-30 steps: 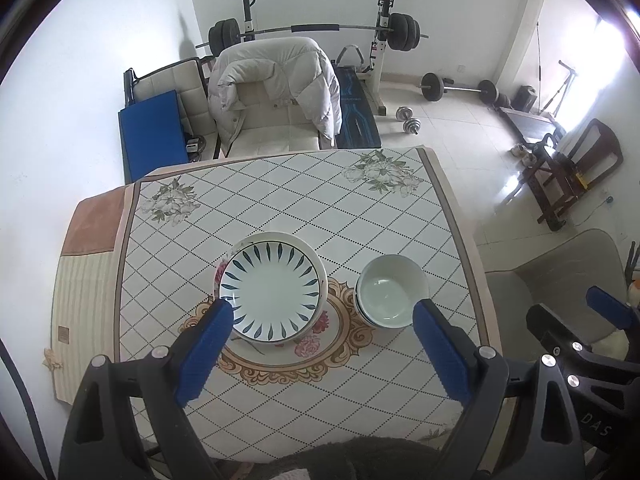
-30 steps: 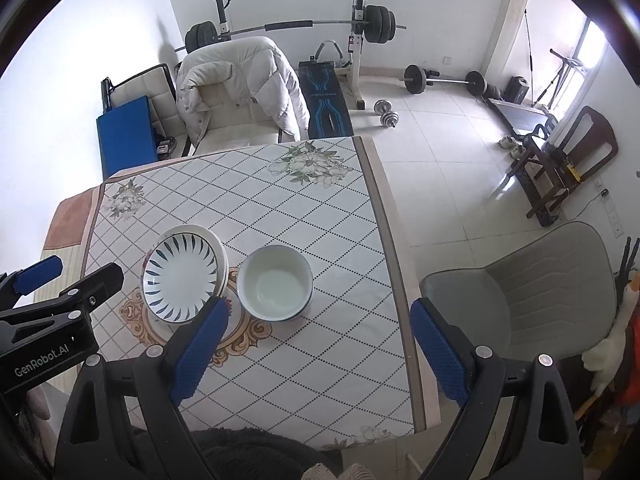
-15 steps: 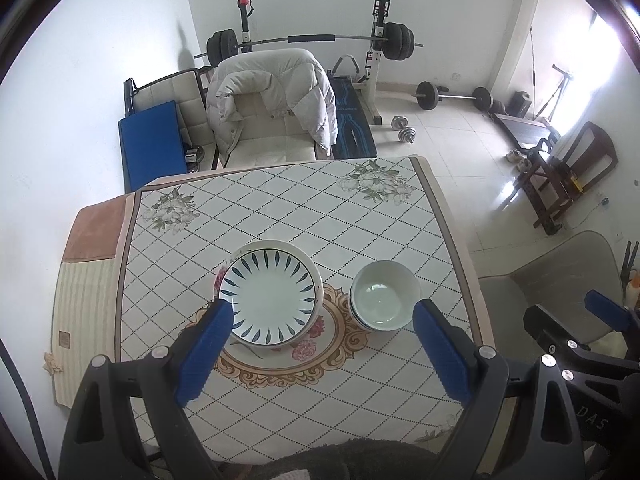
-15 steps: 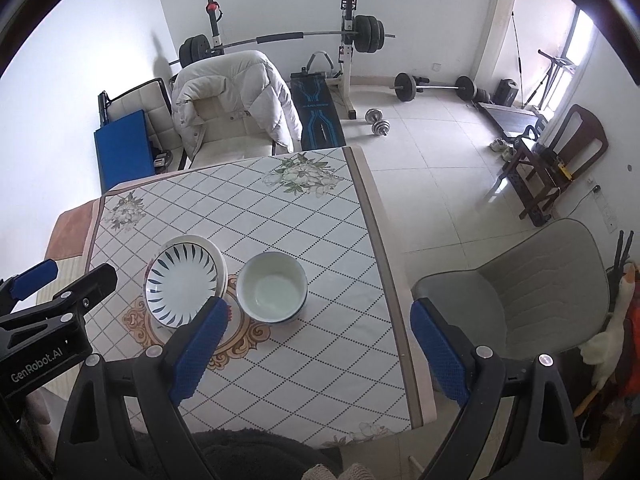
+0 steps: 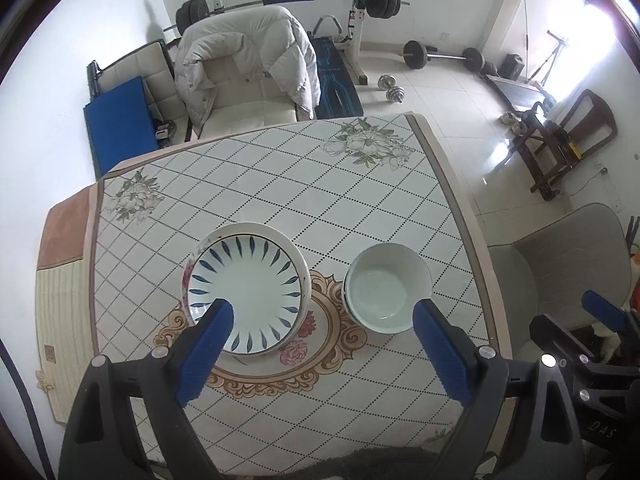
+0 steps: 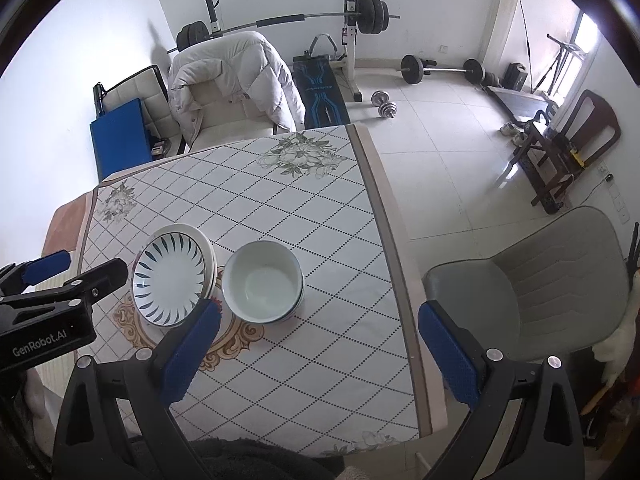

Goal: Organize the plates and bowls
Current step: 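Close both grippers on the rim of the bowl stack, then lift the bowl stack with both grippers toward the plate stack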

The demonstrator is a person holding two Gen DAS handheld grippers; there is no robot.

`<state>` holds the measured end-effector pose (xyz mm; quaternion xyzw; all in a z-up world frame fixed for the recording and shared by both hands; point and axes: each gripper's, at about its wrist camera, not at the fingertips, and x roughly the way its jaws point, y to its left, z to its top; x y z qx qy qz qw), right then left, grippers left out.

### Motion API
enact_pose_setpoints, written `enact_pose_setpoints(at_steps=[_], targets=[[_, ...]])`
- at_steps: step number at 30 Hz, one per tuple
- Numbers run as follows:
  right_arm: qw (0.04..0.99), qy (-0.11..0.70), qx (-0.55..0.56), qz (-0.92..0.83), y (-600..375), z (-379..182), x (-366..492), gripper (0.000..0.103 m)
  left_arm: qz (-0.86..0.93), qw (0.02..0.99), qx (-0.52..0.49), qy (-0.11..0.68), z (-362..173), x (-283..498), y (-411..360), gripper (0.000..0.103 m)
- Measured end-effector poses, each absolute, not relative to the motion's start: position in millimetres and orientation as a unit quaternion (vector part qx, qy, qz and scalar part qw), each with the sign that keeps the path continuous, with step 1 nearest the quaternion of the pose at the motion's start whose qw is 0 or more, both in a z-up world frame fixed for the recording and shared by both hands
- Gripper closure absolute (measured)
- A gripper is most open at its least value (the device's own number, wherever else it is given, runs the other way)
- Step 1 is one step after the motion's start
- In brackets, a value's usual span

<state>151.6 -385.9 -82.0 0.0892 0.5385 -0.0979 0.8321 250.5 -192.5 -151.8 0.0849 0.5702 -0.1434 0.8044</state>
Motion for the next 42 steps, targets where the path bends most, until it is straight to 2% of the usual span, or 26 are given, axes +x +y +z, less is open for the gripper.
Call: enact_pose_setpoints(at_steps=[4,7,15,34,36,38,42], targets=[[0.812,0.558,0.148,-0.088,-407,-130,170,0.002,-0.169,0.767,0.074,0.614,-194,282,-200,0.011],[0.785,0.586,0.186,-0.081,-423,-178,186,0.002,-0.173,0.735,0.066,0.652,-228,303,-208,0.015],[0.714,0.637,0.287,-0.046,-446,-283,215,0.002,-0.192,0.691,0.070,0.694,-285,338,-235,0.018],[0.647,0.679,0.347,0.007,-439,-372,257,0.002,-0.239,0.607,0.102,0.751,-355,359,-268,0.019],[0.640,0.682,0.354,0.014,-436,-379,258,0.002,-0.243,0.595,0.097,0.760,-363,360,-266,0.025],[0.633,0.682,0.366,0.026,-433,-387,259,0.002,-0.242,0.585,0.108,0.767,-371,359,-266,0.038],[0.618,0.677,0.397,0.049,-426,-403,260,0.008,-0.251,0.565,0.092,0.781,-383,359,-260,0.037]])
